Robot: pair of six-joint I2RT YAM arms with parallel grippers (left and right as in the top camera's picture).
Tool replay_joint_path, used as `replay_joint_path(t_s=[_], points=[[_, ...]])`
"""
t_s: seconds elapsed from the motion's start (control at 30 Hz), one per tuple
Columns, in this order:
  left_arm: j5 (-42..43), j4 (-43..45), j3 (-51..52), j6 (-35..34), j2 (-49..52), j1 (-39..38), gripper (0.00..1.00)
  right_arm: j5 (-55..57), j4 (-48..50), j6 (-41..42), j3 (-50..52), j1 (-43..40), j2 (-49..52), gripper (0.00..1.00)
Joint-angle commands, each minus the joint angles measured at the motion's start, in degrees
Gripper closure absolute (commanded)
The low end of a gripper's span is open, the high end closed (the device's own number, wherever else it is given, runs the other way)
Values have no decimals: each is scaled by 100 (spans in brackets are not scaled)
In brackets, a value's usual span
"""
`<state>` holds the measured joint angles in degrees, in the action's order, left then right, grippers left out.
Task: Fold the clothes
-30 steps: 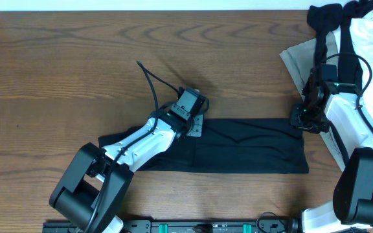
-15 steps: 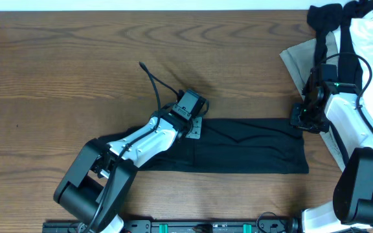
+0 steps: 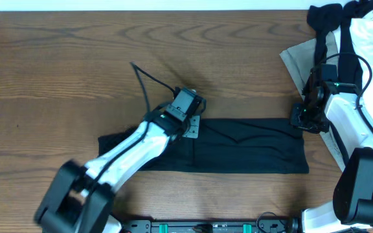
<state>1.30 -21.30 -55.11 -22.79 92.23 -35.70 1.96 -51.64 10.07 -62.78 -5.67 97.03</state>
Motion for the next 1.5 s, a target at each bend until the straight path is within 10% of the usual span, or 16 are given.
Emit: replay_joint_path(t_s=[0.0,0.6,0.87,1.47], points=[[-22,-260,-15,-155,-369,-13,94,-7,0,17,33,-26,11,73],[704,-841,79,-278,-227,-979,92,-9,-24,17,33,-26,11,73],[616,-848,131,-275,-221,-1078,53,-48,-26,17,33,-26,11,73],[-177,-544,155,-527,-170,-1062,63,-48,-26,17,33,-26,11,72]])
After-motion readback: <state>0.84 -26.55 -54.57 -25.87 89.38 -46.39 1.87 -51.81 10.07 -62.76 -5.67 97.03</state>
